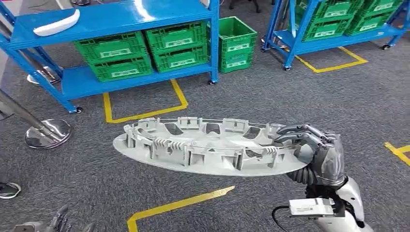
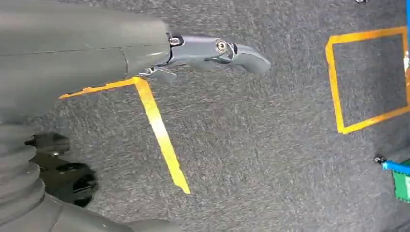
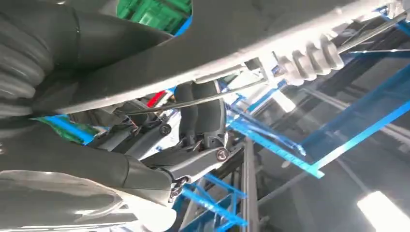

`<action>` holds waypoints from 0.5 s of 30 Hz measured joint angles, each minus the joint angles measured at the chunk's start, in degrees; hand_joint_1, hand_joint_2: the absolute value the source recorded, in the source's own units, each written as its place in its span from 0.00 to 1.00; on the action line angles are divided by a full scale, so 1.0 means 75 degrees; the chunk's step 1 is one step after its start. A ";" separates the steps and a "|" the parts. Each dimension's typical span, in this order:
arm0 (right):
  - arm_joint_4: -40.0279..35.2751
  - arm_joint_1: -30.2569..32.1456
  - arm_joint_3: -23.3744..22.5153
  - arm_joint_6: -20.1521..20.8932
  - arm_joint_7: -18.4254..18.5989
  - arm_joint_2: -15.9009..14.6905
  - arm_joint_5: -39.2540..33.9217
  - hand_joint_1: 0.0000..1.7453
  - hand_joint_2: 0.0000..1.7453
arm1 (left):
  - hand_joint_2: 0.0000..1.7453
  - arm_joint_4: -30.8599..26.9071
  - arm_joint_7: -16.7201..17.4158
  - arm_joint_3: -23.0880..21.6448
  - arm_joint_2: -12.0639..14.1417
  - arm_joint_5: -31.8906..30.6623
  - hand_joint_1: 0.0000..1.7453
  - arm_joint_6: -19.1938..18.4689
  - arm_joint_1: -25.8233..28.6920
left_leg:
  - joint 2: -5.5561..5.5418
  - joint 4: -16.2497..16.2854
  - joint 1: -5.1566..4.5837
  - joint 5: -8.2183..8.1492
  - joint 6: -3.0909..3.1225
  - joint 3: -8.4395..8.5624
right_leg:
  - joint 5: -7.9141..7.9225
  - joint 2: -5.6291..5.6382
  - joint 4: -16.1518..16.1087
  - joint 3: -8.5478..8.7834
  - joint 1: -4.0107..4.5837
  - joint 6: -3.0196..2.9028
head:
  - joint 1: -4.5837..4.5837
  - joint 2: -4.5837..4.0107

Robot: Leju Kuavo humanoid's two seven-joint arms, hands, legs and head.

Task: Take the parts from the cabinet and place them on the table.

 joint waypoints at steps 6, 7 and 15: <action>0.0015 -0.0037 0.0009 0.0178 0.0047 0.0003 -0.0326 1.00 1.00 | 1.00 0.0009 -0.0073 0.0102 -0.0123 -0.0137 0.00 -0.0120 -0.0071 | 0.0006 -0.0571 0.0064 0.0034 0.0127 0.0155 | 0.0061 0.0248 0.0083 -0.0302 -0.0050 0.0264 | 0.0006 0.0000; 0.0012 -0.0058 0.0009 0.0195 0.0041 0.0003 -0.0394 1.00 1.00 | 1.00 0.0006 -0.0079 0.0122 -0.0114 -0.0152 0.00 -0.0143 -0.0079 | 0.0070 -0.0595 0.0059 0.0050 0.0167 0.0162 | -0.0134 -0.0094 0.0300 -0.0404 -0.0012 0.0303 | 0.0059 0.0000; 0.0055 -0.0091 0.0026 0.0239 0.0041 0.0006 -0.0484 1.00 1.00 | 1.00 0.0012 -0.0073 0.0242 -0.0216 -0.0198 0.00 -0.0198 -0.0098 | 0.0808 -0.0544 0.0018 0.0011 0.0142 0.0156 | 0.0002 -0.0826 0.0395 -0.0231 -0.0065 0.0410 | 0.0128 0.0000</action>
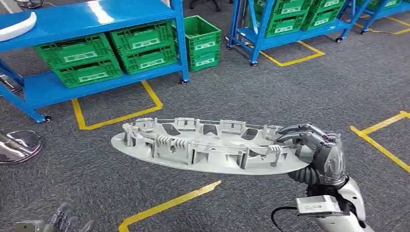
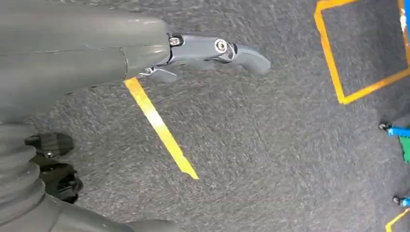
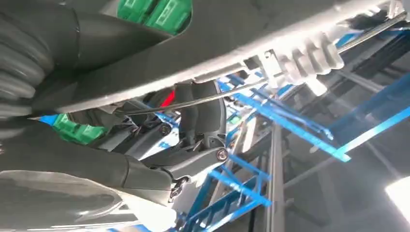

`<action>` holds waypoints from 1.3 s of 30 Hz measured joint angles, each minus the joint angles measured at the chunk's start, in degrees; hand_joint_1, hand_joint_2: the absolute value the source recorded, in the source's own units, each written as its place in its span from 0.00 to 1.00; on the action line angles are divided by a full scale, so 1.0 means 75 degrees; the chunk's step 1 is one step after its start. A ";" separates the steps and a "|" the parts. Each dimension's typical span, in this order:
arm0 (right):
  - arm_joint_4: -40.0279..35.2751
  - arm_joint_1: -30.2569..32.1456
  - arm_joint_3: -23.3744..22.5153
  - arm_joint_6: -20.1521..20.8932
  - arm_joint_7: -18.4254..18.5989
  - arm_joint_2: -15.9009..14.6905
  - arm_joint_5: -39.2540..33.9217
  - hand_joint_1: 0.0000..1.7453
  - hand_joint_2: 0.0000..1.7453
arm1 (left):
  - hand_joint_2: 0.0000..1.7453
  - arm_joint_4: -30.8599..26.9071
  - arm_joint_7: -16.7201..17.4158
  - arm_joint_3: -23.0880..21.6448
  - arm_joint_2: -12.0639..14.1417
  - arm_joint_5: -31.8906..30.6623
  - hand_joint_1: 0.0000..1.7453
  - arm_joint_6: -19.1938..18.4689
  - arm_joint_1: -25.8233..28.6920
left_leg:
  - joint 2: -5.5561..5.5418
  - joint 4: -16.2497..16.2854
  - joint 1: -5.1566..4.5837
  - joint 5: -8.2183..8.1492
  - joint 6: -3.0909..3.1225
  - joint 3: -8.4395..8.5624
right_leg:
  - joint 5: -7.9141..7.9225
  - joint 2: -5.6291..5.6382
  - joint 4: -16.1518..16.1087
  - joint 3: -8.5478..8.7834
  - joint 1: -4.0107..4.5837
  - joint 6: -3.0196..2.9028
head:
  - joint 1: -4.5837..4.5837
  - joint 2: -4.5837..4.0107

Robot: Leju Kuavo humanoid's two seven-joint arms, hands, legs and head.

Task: Take the parts from the cabinet and place them on the table.

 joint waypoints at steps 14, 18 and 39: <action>0.0108 -0.0033 -0.0015 0.0003 0.0000 0.0035 -0.0006 1.00 1.00 | 1.00 0.0006 -0.0087 0.0189 -0.0076 -0.0117 0.00 -0.0102 -0.0006 | -0.0561 0.1572 0.0015 -0.0614 -0.0298 -0.0567 | 0.0091 0.0790 -0.0393 0.0091 0.0027 -0.0420 | -0.0058 0.0000; 0.0119 -0.0062 -0.0018 -0.0006 -0.0012 0.0038 -0.0006 1.00 1.00 | 1.00 0.0006 -0.0125 0.0236 -0.0085 -0.0117 0.00 -0.0117 -0.0008 | -0.1161 0.0120 0.0052 -0.0156 -0.0198 0.0044 | 0.0152 0.1146 -0.0333 -0.0041 0.0020 -0.0280 | -0.0064 0.0000; 0.0187 -0.0118 -0.0032 0.0006 -0.0009 0.0061 -0.0062 1.00 1.00 | 1.00 0.0003 -0.0149 0.0498 -0.0300 -0.0347 0.00 -0.0393 -0.0056 | -0.0392 0.0887 0.0045 -0.0765 -0.0376 -0.0260 | 0.0005 0.0294 -0.0368 0.0106 0.0017 -0.0396 | -0.0032 0.0000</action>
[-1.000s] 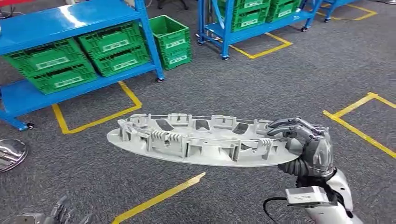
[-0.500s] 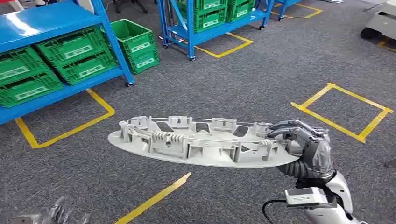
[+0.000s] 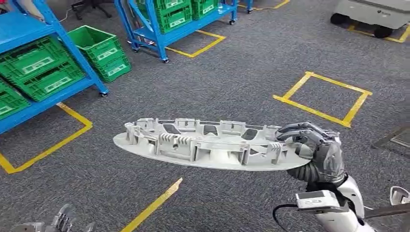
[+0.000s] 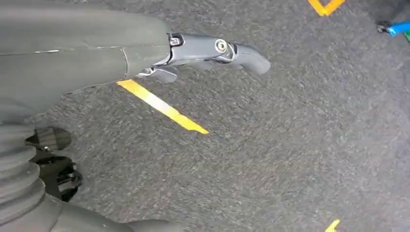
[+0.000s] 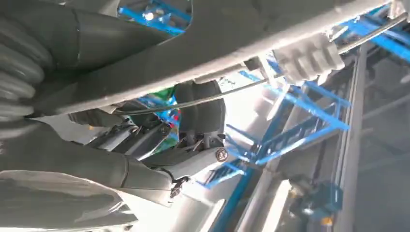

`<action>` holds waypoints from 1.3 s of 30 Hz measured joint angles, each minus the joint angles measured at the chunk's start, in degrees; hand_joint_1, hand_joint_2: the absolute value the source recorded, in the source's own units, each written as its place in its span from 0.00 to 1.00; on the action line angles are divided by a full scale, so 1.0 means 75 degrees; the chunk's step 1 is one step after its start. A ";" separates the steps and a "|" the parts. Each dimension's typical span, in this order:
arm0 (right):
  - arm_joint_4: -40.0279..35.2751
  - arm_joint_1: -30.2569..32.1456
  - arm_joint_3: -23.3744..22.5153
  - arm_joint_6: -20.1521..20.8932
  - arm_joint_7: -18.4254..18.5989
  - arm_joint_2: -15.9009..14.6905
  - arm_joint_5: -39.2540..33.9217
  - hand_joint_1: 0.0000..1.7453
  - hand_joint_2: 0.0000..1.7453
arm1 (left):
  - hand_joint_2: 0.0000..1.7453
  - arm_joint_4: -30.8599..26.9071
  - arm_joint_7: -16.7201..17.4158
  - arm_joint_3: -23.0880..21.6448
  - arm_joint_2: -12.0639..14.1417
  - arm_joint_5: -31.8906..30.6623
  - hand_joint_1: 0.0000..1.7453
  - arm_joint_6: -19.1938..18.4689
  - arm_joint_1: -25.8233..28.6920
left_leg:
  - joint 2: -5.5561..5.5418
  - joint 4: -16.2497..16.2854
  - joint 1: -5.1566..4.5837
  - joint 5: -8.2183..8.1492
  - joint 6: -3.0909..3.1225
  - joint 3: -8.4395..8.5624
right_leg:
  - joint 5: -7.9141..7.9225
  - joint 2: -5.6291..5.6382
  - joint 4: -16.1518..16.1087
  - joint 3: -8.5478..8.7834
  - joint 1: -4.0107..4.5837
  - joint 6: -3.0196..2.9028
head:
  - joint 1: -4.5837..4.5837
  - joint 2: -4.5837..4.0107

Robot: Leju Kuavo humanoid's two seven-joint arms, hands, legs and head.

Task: Take the parts from the cabinet and place them on the table.

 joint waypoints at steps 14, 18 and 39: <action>0.0015 -0.0052 -0.0038 -0.0289 0.0105 0.0079 0.0307 1.00 1.00 | 1.00 -0.0061 -0.0102 0.0440 -0.0227 -0.0358 0.00 -0.0355 -0.0024 | -0.0379 -0.0981 0.0009 0.0781 0.0324 0.0303 | -0.0032 0.0525 0.0213 -0.0322 0.0049 0.0214 | 0.0012 0.0000; 0.0017 -0.0073 -0.0038 -0.0303 0.0155 0.0093 0.0309 1.00 1.00 | 1.00 -0.0061 -0.0108 0.0533 -0.0303 -0.0396 0.00 -0.0402 -0.0005 | 0.0048 -0.0968 -0.0012 0.0771 0.0366 0.0279 | -0.0969 0.0057 0.2287 -0.1304 -0.0033 0.0394 | 0.0053 0.0000; 0.0026 -0.0117 -0.0122 -0.0475 0.0230 0.0125 0.0318 1.00 1.00 | 1.00 -0.0064 -0.0207 0.0848 -0.0408 -0.0536 0.00 -0.0551 -0.0040 | -0.0933 -0.0575 -0.0070 0.0689 0.0316 0.0181 | 0.0068 0.0751 0.0046 -0.0076 0.0021 0.0014 | -0.0011 0.0000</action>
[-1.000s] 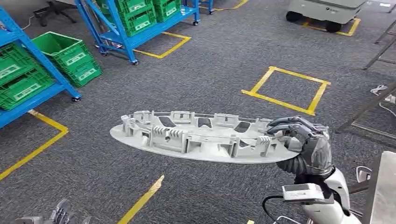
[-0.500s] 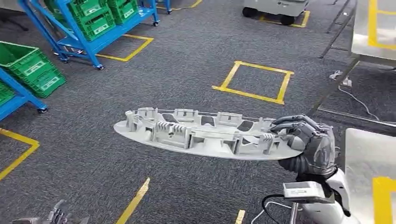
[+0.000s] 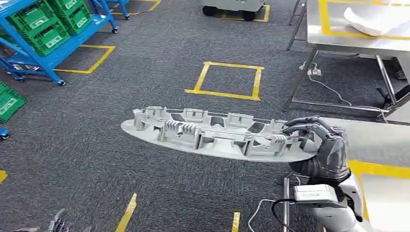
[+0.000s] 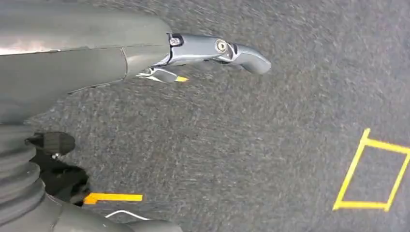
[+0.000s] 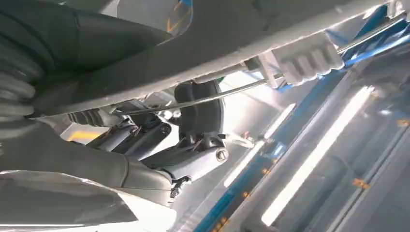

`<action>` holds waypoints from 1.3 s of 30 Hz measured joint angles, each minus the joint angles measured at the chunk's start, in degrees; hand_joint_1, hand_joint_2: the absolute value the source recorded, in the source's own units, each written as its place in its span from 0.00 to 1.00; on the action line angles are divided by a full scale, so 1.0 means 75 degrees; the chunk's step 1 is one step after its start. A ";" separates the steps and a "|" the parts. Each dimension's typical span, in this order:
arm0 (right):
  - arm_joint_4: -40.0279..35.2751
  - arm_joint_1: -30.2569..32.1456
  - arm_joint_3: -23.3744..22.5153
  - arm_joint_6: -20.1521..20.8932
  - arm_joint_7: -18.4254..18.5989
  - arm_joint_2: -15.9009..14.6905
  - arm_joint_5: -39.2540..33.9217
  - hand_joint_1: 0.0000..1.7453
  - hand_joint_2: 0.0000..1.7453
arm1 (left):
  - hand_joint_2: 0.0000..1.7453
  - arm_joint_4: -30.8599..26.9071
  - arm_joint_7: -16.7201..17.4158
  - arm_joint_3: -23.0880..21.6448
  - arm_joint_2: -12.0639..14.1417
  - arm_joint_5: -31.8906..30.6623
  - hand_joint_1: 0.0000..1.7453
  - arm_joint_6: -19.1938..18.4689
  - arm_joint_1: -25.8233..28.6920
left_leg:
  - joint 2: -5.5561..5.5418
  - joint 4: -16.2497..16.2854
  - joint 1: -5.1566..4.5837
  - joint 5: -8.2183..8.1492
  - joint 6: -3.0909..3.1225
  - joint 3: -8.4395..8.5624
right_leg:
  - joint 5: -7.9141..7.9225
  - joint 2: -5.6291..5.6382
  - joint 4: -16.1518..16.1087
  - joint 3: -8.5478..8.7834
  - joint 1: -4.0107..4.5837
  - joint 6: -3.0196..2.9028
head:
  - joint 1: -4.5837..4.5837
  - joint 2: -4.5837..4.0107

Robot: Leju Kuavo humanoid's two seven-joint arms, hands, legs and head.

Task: Take the parts from the cabinet and place them on the table.

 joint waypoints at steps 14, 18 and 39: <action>0.0076 0.0016 -0.0207 -0.0091 0.0233 0.0012 0.0195 1.00 1.00 | 1.00 -0.0073 -0.0012 0.0055 -0.0079 0.0096 0.00 -0.0032 0.0039 | 0.1331 -0.0382 0.0038 -0.0023 -0.0069 0.0164 | -0.0040 -0.1063 0.0322 -0.0125 -0.0078 0.0381 | 0.0058 0.0000; 0.0105 0.0042 -0.0358 -0.0216 0.0347 0.0012 0.0341 1.00 1.00 | 1.00 -0.0073 -0.0017 0.0058 -0.0073 0.0117 0.00 -0.0029 0.0036 | 0.1549 -0.0315 -0.0046 -0.0085 -0.0180 0.0183 | -0.0154 -0.1084 0.0031 0.0045 0.0004 0.0155 | 0.0032 0.0000; 0.0242 0.0091 -0.1046 -0.0609 0.0245 0.0114 0.0431 1.00 1.00 | 1.00 -0.0061 -0.0070 0.0105 -0.0111 0.0134 0.00 -0.0006 0.0093 | 0.0834 -0.0447 -0.0038 0.0105 0.0105 0.0054 | -0.0930 -0.0646 0.1693 -0.0966 0.0003 0.0257 | 0.0058 0.0000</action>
